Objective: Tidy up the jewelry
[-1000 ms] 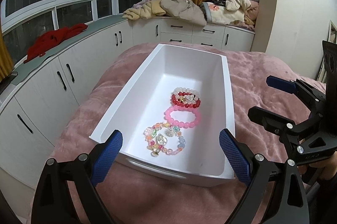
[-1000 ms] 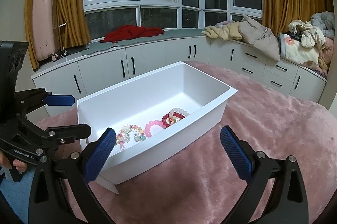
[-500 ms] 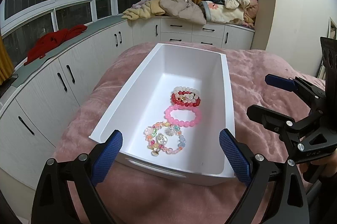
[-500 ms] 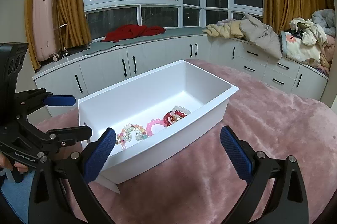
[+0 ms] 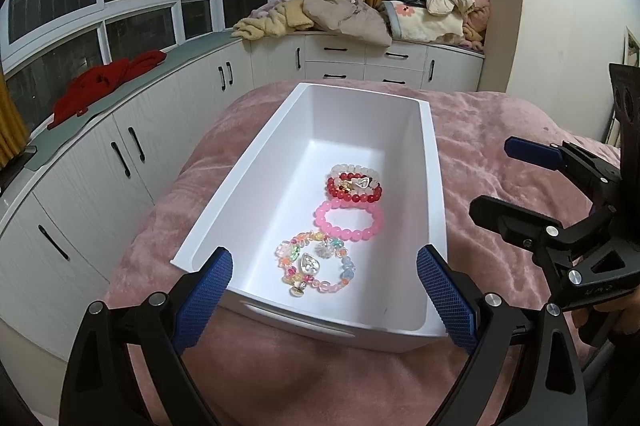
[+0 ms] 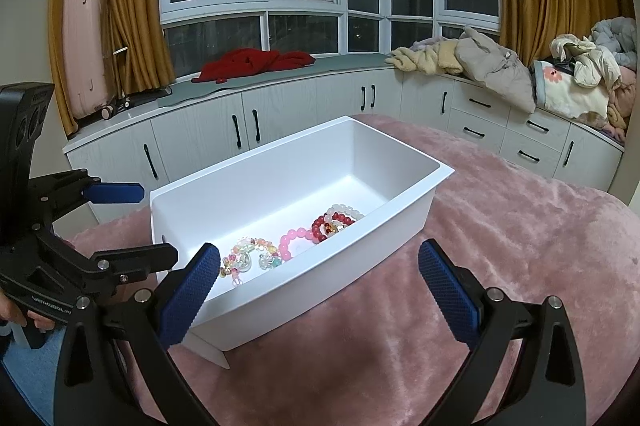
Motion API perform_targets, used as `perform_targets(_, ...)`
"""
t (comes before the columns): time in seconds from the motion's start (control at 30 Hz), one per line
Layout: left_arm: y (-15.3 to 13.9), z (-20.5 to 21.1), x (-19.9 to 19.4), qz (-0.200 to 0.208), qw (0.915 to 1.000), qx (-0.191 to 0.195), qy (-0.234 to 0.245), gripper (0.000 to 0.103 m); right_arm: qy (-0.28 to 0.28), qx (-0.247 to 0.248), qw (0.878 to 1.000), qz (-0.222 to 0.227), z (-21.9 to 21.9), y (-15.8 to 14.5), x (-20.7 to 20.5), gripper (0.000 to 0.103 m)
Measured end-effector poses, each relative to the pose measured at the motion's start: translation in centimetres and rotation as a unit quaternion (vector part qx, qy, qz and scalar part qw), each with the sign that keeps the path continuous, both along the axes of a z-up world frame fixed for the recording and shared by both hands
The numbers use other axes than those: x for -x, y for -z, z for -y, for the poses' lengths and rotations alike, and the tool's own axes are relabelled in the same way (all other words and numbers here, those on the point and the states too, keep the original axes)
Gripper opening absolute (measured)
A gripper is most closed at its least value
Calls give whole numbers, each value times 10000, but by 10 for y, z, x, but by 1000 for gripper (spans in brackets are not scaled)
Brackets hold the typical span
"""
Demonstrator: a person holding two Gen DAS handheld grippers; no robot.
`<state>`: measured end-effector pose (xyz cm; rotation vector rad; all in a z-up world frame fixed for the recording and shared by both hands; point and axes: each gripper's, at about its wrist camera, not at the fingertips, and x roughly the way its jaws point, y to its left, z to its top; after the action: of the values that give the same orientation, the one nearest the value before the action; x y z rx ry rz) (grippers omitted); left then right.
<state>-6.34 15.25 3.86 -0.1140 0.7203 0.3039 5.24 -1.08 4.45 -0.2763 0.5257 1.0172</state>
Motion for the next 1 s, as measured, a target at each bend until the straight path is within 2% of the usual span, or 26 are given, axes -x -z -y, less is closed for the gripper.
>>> perform_targets(0.33,1,2,-1,-85,9999,-90,-46,98,-8,12,10000,-29,-2,0,0,98)
perform_targets(1.0,10,-5,-4,-228,9996,171,10,99,-18,-2,10000,-98,-3,2,0,98)
